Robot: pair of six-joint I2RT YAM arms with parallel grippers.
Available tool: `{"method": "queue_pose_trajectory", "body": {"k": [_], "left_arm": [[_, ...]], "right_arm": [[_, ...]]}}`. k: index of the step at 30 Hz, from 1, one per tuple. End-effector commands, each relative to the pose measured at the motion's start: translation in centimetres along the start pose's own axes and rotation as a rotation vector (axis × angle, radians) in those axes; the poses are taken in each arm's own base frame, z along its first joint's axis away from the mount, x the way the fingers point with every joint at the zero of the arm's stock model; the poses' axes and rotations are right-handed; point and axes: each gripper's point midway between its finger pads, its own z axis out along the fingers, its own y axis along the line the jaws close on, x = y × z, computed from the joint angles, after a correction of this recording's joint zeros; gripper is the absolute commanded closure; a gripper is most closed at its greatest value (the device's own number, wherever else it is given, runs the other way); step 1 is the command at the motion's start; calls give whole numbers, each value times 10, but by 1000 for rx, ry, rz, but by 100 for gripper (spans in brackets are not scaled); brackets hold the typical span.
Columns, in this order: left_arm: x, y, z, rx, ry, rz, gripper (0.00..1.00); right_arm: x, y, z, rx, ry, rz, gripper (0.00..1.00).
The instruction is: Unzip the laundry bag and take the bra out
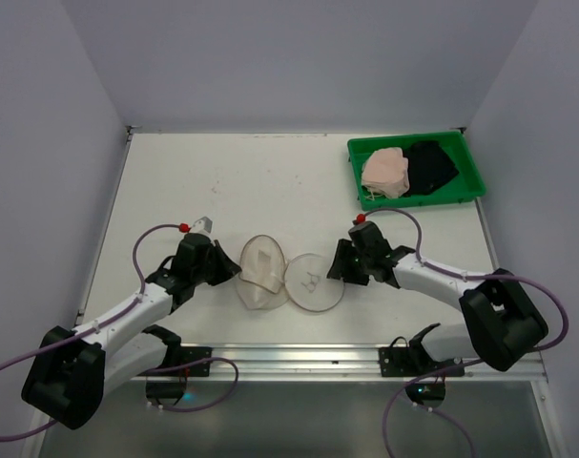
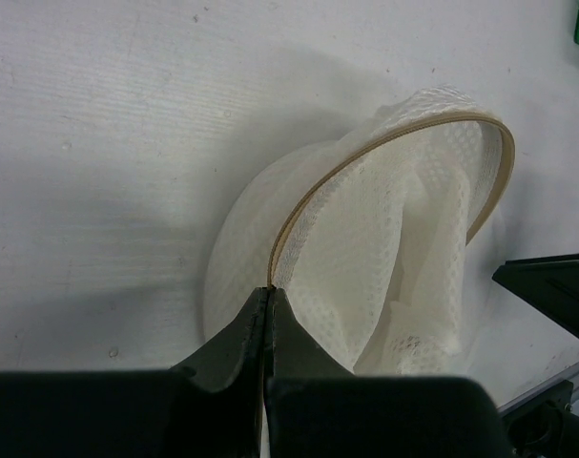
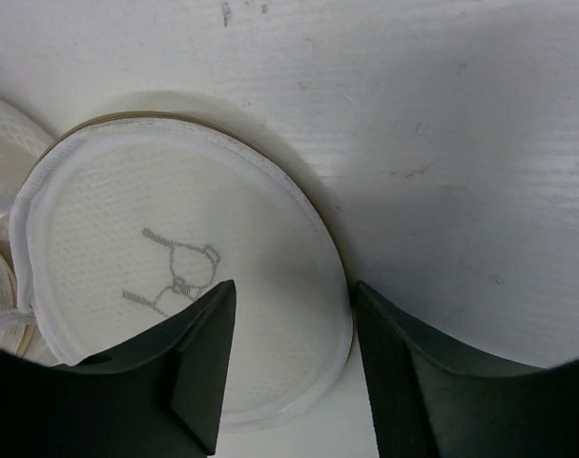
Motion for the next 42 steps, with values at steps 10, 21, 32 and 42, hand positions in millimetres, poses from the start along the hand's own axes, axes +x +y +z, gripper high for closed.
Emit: {"method": "queue_pose_trajectory", "body": {"k": [10, 21, 32, 42], "left_arm": [[-7, -3, -1, 16, -34, -7, 100], [-4, -13, 2, 43, -9, 6, 100], [2, -26, 5, 68, 5, 9, 100], [9, -24, 3, 74, 11, 1, 100]], "right_arm": [[6, -15, -5, 85, 7, -17, 100], [-46, 31, -93, -37, -184, -129, 100], [-51, 113, -136, -272, -141, -204, 100], [-29, 191, -124, -410, -54, -262, 100]]}}
